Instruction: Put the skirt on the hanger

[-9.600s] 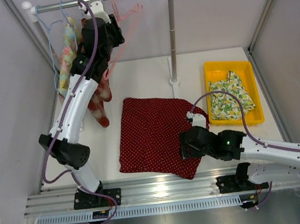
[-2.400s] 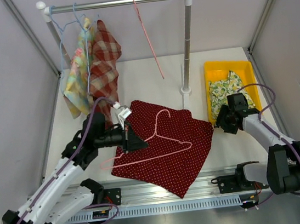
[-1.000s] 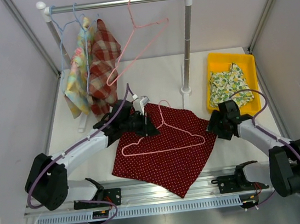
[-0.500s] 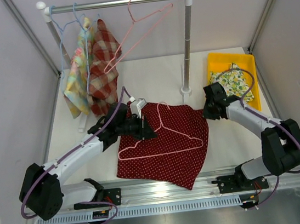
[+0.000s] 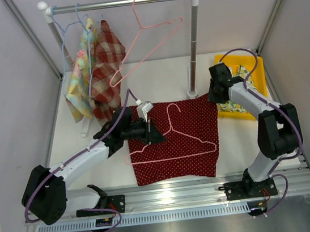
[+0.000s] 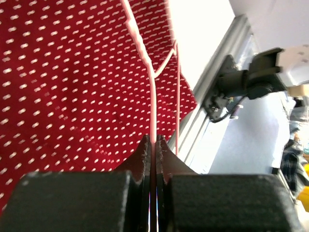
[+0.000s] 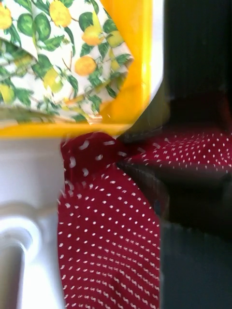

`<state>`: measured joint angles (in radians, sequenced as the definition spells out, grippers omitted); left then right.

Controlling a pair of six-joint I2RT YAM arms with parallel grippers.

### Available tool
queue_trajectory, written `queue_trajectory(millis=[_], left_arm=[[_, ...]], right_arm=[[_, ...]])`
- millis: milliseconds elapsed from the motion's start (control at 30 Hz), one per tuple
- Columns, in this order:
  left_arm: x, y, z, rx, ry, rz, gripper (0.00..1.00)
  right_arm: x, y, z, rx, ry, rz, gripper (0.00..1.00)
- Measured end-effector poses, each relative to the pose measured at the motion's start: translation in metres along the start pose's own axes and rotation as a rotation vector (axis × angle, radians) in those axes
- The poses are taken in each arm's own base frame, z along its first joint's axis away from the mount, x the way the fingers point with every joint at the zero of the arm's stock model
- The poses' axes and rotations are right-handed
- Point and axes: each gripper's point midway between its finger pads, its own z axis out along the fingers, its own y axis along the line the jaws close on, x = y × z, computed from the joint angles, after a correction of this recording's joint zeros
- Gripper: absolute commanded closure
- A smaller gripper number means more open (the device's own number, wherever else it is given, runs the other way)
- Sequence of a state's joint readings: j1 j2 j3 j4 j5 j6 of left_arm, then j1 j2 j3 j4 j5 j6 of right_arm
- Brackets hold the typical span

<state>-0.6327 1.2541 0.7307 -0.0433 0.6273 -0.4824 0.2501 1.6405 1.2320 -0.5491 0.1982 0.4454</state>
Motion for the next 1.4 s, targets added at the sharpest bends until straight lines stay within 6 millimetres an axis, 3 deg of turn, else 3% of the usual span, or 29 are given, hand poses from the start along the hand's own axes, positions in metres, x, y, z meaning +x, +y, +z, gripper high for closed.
queue_trajectory(millis=[100, 233, 367, 500, 600, 867, 1000, 1167, 1400], left_arm=[[0.004, -0.003, 0.005, 0.047, -0.015, 0.001, 1.0], [0.02, -0.008, 0.013, 0.105, -0.02, 0.016, 1.0], [0.042, -0.015, 0.018, 0.163, -0.018, 0.031, 1.0], [0.066, -0.015, 0.02, 0.197, -0.019, 0.045, 1.0], [0.079, -0.01, 0.018, 0.202, -0.027, 0.042, 1.0], [0.093, -0.003, 0.014, 0.222, -0.073, 0.073, 1.0], [0.092, -0.005, 0.016, 0.247, -0.091, 0.095, 1.0], [0.103, -0.006, 0.02, 0.278, -0.065, 0.083, 1.0], [0.107, -0.012, 0.023, 0.326, -0.057, 0.079, 1.0]], right_arm=[[0.004, -0.008, 0.007, 0.021, 0.025, -0.021, 0.33], [0.002, -0.005, -0.005, 0.009, 0.012, -0.037, 0.25], [-0.009, -0.003, -0.042, -0.037, -0.054, -0.021, 0.25], [-0.001, -0.003, -0.092, -0.115, -0.134, 0.007, 0.25], [0.037, 0.003, -0.119, -0.187, -0.123, -0.007, 0.28], [0.173, 0.004, -0.156, -0.31, 0.061, -0.071, 0.3], [0.205, 0.002, -0.169, -0.323, 0.105, -0.079, 0.31], [0.238, 0.006, -0.176, -0.316, 0.156, -0.126, 0.32], [0.267, -0.007, -0.163, -0.234, 0.202, -0.136, 0.35]])
